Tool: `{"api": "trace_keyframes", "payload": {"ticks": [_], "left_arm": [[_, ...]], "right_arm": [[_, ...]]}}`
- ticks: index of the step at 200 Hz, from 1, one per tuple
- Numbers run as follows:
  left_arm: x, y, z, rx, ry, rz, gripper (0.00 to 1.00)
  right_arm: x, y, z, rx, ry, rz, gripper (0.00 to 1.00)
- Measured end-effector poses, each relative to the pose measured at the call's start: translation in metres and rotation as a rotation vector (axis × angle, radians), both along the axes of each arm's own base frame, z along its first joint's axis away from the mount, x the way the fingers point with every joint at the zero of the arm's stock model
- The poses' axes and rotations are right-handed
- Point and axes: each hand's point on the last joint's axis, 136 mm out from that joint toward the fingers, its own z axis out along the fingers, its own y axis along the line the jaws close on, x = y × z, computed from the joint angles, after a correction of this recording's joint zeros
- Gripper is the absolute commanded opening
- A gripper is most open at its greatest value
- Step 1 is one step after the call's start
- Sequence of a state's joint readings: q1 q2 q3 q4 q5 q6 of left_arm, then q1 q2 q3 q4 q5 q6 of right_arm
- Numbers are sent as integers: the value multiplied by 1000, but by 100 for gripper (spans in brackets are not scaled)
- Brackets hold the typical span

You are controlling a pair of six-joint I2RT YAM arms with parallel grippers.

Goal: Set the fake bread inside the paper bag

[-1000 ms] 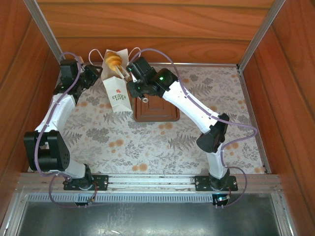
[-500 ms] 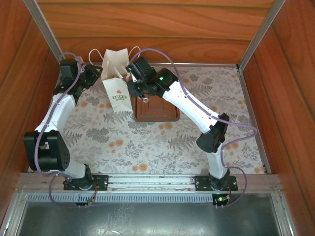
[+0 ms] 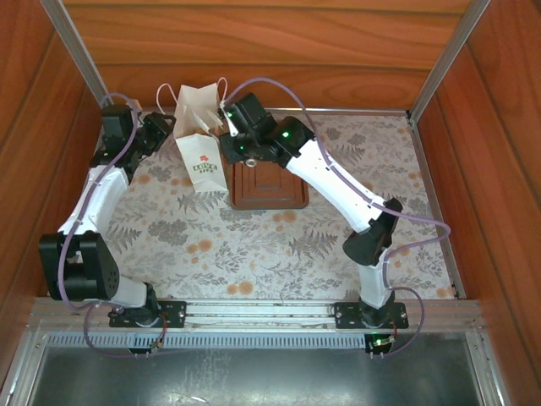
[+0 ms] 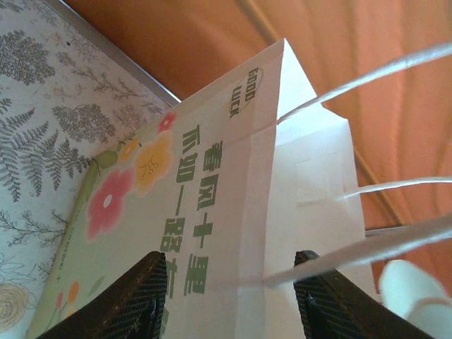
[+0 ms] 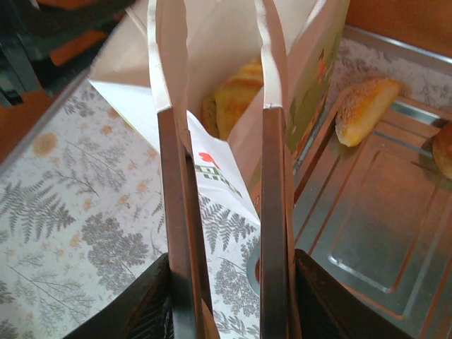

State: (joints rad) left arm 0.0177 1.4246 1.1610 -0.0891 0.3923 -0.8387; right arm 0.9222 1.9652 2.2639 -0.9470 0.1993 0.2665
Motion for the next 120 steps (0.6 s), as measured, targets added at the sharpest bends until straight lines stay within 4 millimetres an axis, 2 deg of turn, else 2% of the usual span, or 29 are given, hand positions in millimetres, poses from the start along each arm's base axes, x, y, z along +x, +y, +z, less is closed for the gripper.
{"api": "trace_keyframes", "payload": {"ticks": [43, 64, 97, 120], "left_arm": [[-17, 4, 24, 26, -61, 16, 69], [-26, 5, 28, 35, -74, 20, 73], [-39, 7, 24, 50, -64, 27, 82], [-50, 8, 23, 57, -62, 36, 86]], "right_arm": [[-20, -20, 57, 113, -72, 37, 43], [-33, -33, 75, 163, -86, 57, 43], [-42, -72, 84, 208, -88, 27, 43], [-38, -109, 74, 220, -71, -49, 43]]}}
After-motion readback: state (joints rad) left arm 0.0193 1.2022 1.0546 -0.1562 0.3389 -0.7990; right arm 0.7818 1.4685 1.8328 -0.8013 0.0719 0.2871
